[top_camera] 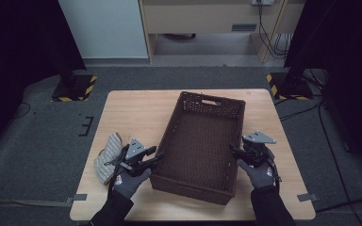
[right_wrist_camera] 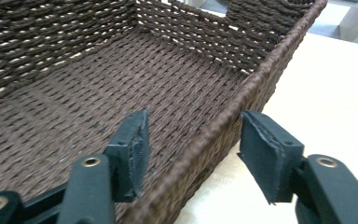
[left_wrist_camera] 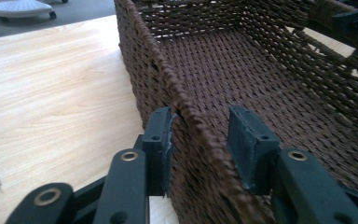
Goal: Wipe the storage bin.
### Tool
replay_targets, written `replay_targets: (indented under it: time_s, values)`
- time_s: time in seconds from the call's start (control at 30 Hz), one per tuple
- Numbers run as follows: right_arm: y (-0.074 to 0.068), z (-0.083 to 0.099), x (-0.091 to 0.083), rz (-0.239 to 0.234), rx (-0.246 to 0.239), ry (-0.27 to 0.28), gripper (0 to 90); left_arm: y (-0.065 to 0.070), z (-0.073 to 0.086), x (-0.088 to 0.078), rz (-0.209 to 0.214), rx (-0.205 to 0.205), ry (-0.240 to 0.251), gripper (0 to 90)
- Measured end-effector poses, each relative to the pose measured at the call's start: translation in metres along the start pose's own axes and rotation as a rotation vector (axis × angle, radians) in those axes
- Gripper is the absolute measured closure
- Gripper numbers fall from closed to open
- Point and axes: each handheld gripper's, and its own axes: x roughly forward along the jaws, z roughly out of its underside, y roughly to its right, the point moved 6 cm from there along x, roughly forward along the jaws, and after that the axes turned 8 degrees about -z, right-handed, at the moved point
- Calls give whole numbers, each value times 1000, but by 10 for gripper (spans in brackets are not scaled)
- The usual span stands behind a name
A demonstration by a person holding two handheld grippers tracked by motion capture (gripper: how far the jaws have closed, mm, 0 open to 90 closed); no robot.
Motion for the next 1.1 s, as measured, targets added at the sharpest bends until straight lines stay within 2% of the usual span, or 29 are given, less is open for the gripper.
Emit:
replay_targets:
  time_s: [0.1,0.17,0.3,0.5,0.67,0.8,0.9,0.97,1.0,1.07,1.1]
  values:
    - [-6,4,-7,-9,-10,-4,420,3,2,-2,-3,13,1,634]
    - [-10,5,-10,-21,-14,-5,449,6,4,-4,-8,9,-2,642]
    - [-15,9,-5,-13,-30,-33,487,9,4,-9,-15,17,-5,625]
    - [-10,5,2,-21,-33,-31,530,3,-8,-10,-27,-1,22,544]
    - [-3,0,10,-42,-27,-21,560,-3,-13,-1,-37,-14,19,524]
    - [-2,-2,12,-49,-35,-19,557,-1,-7,9,-17,-17,-3,526]
    - [-2,-2,11,-48,-37,-20,523,5,-6,9,-6,-5,-10,568]
    - [-2,-3,9,-35,-33,-11,477,7,-4,9,-30,16,-4,566]
    - [-2,-4,7,-41,-25,-2,459,8,-3,8,-28,9,-5,567]
    - [-3,-7,4,-44,-20,11,447,13,3,9,-3,11,-40,591]
    - [-4,-7,3,-46,-19,11,440,15,5,9,-15,12,-29,584]
